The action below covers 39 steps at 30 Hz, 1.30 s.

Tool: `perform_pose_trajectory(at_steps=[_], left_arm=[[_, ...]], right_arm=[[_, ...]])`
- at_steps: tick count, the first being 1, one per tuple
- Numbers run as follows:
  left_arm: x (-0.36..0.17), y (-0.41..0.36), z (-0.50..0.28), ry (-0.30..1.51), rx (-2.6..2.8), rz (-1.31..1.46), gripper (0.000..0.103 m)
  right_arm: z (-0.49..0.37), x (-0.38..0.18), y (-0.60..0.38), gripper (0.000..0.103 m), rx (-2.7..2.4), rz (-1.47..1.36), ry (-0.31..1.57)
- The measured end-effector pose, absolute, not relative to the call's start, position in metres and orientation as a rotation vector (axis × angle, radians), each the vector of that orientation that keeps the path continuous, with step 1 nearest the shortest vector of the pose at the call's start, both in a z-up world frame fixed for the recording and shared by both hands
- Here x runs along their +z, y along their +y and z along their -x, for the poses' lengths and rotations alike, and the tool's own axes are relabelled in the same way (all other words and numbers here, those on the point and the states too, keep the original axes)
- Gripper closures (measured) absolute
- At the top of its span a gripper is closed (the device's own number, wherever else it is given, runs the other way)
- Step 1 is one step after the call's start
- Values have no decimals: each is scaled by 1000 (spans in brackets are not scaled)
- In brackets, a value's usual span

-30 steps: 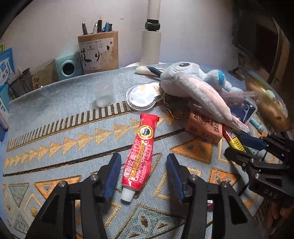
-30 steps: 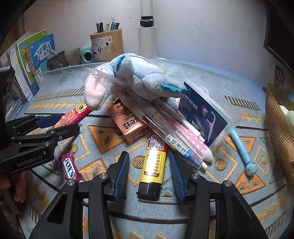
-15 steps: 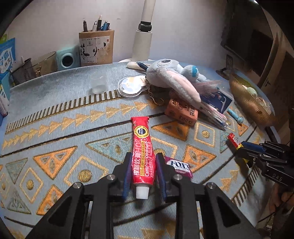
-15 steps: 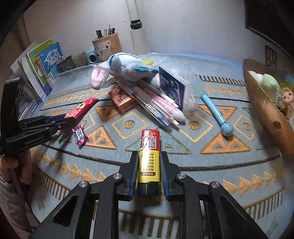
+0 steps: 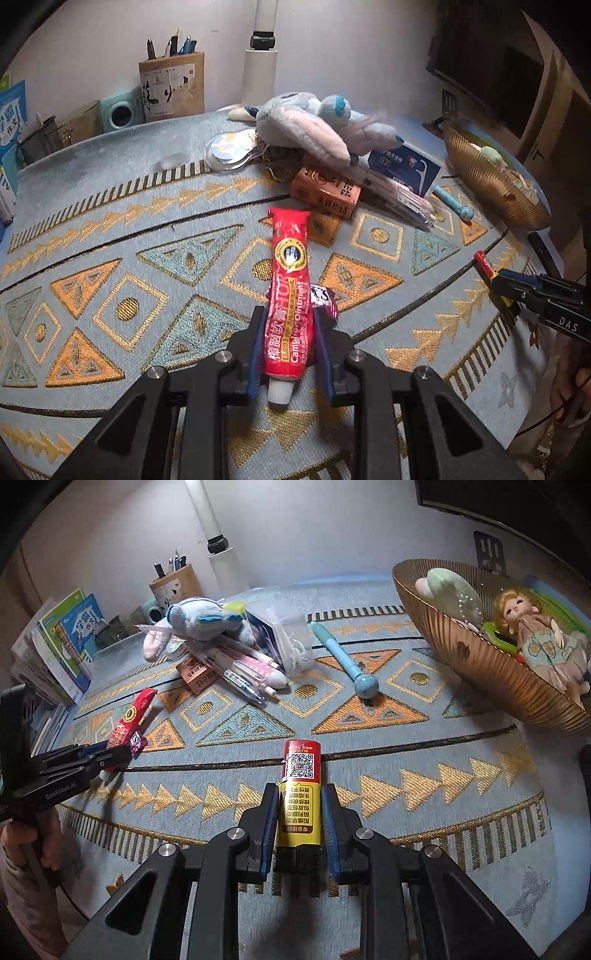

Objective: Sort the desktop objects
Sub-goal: 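Grasp the yellow glue stick with the right gripper while the left gripper holds the toothpaste, then carry the glue stick with the right gripper over the bowl while the left gripper lowers the toothpaste in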

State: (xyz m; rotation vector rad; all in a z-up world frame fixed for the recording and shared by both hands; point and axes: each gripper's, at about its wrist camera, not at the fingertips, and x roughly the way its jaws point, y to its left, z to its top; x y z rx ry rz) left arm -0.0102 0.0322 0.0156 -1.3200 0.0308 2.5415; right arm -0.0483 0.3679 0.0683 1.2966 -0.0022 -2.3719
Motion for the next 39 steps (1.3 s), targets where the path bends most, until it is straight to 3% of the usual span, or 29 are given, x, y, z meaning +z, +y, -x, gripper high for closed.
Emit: perform_pose_trajectory(at_steps=[13,23,39], left_arm=[[23,42,7,68,2608,1266,80],[86,65,-22,40,2620,1037,93],[129,145,-16,43,2513,865,93]], right_arm=[[34,66,342,79,-2468,-1163,332],[38,103,381,79,-2448,-1099,56],[35,142,451,79,-2568,-967,-180]])
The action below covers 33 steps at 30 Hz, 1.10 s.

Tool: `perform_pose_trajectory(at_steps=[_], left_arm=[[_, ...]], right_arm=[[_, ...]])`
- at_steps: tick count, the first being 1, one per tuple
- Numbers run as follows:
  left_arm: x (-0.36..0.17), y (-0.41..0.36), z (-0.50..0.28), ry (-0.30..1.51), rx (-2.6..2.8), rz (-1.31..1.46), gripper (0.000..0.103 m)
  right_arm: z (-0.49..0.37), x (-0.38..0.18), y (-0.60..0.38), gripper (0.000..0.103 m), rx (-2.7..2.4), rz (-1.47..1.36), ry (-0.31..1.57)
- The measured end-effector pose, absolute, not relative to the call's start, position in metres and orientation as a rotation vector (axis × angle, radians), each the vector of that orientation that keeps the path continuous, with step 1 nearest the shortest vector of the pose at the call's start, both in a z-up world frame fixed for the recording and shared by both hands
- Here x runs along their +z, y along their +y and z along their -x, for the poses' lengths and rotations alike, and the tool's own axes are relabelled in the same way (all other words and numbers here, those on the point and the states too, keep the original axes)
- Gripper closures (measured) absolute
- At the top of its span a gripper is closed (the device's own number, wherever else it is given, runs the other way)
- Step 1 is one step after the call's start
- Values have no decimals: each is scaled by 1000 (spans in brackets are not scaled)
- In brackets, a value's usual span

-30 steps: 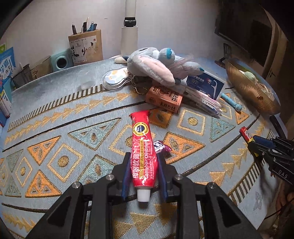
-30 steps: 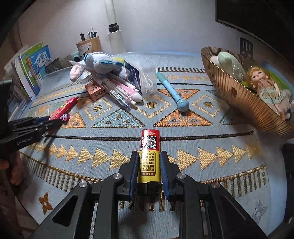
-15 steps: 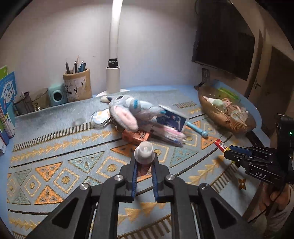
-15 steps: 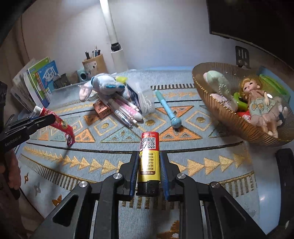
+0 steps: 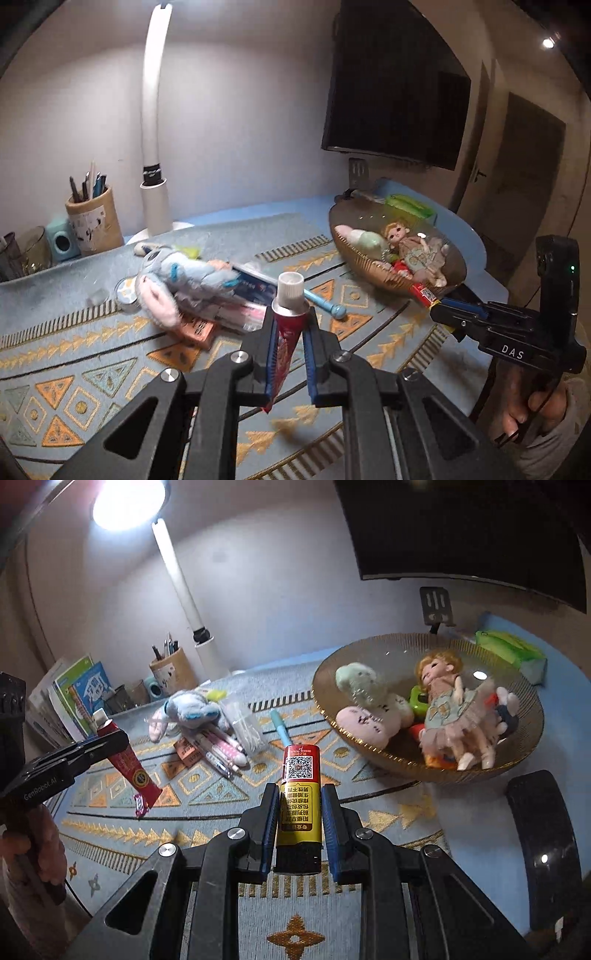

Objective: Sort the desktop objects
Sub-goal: 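Carry the glue stick with the right gripper over the bowl while the left gripper lowers the toothpaste in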

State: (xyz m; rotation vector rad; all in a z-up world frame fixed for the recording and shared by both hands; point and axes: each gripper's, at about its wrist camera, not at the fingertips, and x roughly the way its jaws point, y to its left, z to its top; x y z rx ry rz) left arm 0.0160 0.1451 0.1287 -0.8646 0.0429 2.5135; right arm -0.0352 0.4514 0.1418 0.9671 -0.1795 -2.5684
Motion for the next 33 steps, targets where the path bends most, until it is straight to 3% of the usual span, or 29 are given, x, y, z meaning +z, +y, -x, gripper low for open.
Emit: perform_pose_trajectory(at_steps=[12,18,27,28,29,31,33], left_arm=[[166,271,50,52,2306,716,93],[148,329,95,18,2207,792,93],[108,351,135,-60,2149,955,93],[105,350,138,-73,2148,981,92],[103,346,139,-93,2152,1004,79],[102,332,139,-149,2147,1027,56],[106,312,134,-227,2161,985,54]], right_arm=[[82,171,525,79,-2820,-830,-353],[116,160,547,79,-2827,-848,-490],[147,142,545,77,-2789,-906,-509],[149,141,545,62,-2778,-924,-503],[148,141,546,45,-2764,-929,-508],[139,142,553,41,-2757,-871,-555],[128,145,559,41,-2760,-828,-581]])
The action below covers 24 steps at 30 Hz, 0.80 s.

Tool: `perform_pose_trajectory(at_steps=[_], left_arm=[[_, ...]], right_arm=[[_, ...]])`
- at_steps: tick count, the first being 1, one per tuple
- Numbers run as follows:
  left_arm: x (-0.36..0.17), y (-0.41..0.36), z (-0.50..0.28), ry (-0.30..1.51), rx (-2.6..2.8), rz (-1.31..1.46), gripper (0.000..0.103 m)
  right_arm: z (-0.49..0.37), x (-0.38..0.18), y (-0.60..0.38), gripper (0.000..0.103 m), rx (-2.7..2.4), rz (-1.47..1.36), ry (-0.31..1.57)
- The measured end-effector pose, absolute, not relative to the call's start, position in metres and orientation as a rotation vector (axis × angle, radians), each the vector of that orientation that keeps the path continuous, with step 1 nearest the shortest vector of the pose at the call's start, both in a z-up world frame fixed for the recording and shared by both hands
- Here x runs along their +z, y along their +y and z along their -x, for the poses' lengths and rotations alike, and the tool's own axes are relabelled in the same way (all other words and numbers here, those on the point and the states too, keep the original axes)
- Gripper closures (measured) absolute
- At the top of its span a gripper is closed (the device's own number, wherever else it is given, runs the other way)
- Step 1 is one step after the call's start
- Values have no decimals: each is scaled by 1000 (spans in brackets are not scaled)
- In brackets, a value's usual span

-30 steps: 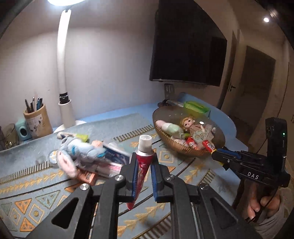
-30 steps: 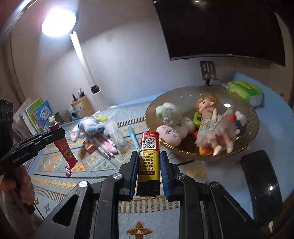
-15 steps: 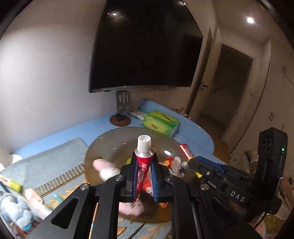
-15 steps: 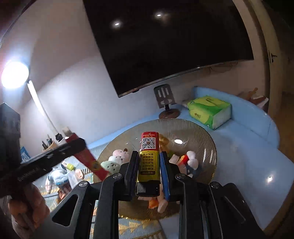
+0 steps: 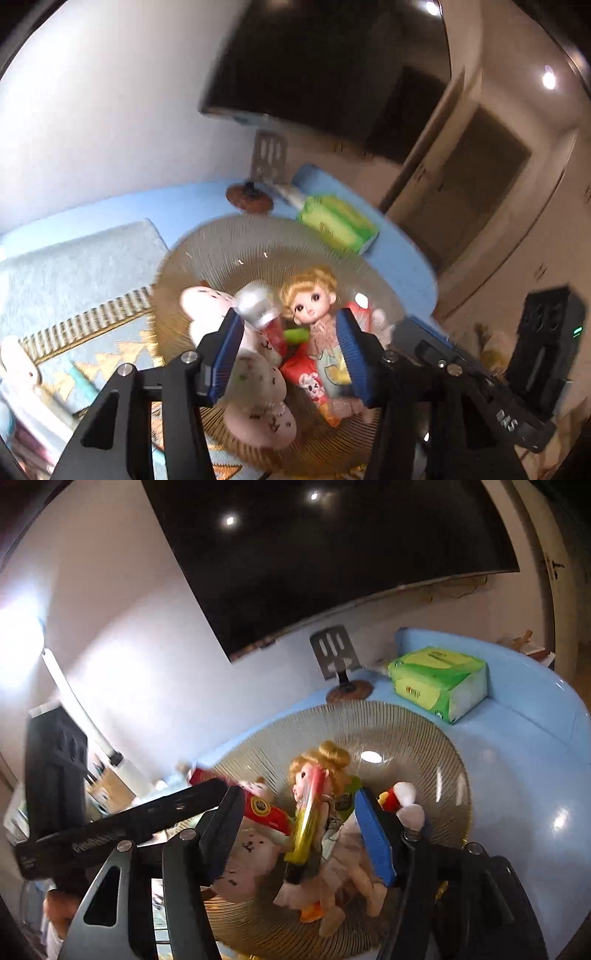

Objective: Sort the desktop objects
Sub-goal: 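Carry the glue stick with the right gripper over the bowl while the left gripper lowers the toothpaste in, then grasp the purple candy bar with the left gripper while the right gripper grasps the blue pen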

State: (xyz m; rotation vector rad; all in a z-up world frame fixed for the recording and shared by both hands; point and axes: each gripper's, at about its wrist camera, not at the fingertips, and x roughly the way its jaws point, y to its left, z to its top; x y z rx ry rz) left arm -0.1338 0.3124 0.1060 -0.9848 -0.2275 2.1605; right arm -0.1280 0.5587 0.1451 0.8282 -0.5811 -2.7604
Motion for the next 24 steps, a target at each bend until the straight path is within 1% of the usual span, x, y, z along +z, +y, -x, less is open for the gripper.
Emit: perform_pose_trajectory(at_steps=[5,7,10,11,14,16,17,20,24], left_arm=[[120,261,103,-315,2196,917,54],[123,237,85,-293,2247,897,54],[125,198,65,-298,2355,886,47],[124,182,59,-325,2382,891,45],[115,127,40,-536,2424,891,45],[103,96,32,-638,2492,902,45],[98,81,29,-648,2547,924,45],[83,51,24,-589,2688,1026,45],[64,22,12,-524,2700,1169,45]], right_arm=[[104,149,555,41,-2729,-809,-611],[96,153,543,41,-2702,-810,-574],[85,159,513,40,-2666,-799,-482],[82,160,502,39,-2649,-800,-457],[74,158,466,33,-2594,-815,-396],[71,152,440,29,-2545,-853,-341],[70,148,427,29,-2523,-868,-312],[69,132,393,28,-2483,-918,-208],[71,110,362,28,-2451,-982,-89]])
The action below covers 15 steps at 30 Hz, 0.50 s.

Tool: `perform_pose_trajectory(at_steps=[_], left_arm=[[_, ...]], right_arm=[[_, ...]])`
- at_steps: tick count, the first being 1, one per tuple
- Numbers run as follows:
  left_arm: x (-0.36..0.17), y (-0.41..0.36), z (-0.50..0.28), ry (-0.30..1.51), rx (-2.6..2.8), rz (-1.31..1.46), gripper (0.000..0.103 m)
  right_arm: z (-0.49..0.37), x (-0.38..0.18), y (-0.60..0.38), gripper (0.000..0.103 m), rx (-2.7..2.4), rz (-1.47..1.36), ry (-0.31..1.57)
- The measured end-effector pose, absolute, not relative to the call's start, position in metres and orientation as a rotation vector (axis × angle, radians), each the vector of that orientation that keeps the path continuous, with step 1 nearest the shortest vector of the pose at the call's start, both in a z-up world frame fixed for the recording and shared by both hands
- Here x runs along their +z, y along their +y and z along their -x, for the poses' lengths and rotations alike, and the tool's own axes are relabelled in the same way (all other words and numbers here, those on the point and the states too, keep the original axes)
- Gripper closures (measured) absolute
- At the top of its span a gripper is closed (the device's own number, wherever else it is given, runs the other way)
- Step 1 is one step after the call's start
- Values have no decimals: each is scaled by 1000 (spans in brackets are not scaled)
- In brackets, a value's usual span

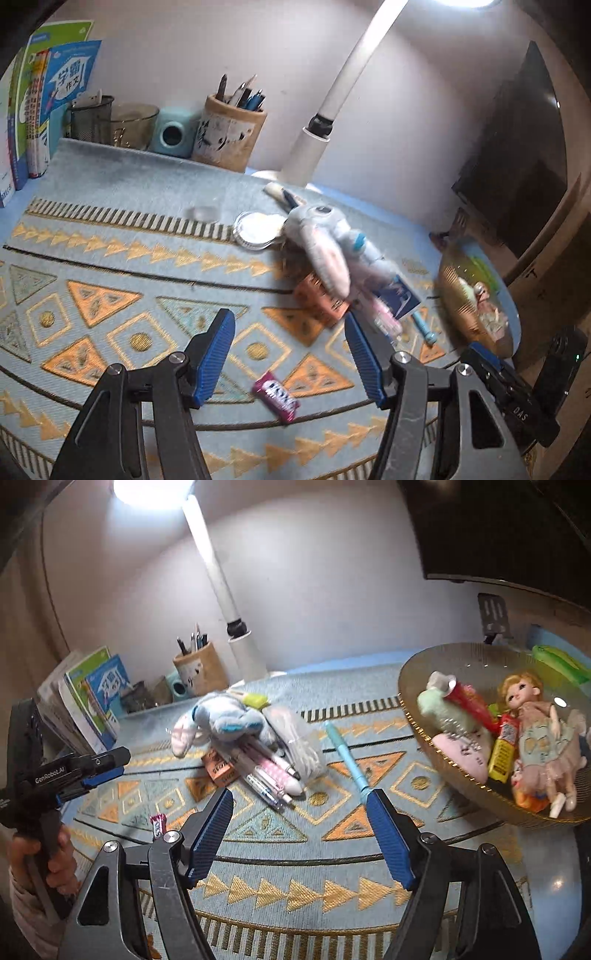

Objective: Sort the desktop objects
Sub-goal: 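Grasp the purple candy bar with the left gripper while the right gripper grasps the blue pen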

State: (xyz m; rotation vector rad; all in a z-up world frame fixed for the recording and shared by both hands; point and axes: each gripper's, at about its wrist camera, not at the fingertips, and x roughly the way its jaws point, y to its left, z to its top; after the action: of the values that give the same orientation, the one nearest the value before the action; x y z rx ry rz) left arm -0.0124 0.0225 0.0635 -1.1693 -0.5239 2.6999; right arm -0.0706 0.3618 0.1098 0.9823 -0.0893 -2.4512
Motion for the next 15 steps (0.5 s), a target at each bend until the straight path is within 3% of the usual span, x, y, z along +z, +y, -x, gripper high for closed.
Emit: perform_pose_trajectory(at_steps=[5,9,13,15], left_arm=[[38,36,-7,-278,2638,1319,45],[22,55,-8,-235,2663,1353,45],[11,78,-1,-67,2760,1393,46],[10,82,2,-44,2782,1377,60]], right_arm=[[82,89,357,28,-2400,-1058,-117],[89,81,361,28,-2381,-1106,-170],[88,85,368,28,-2415,-1086,-172],[90,85,370,28,-2426,-1097,-163]])
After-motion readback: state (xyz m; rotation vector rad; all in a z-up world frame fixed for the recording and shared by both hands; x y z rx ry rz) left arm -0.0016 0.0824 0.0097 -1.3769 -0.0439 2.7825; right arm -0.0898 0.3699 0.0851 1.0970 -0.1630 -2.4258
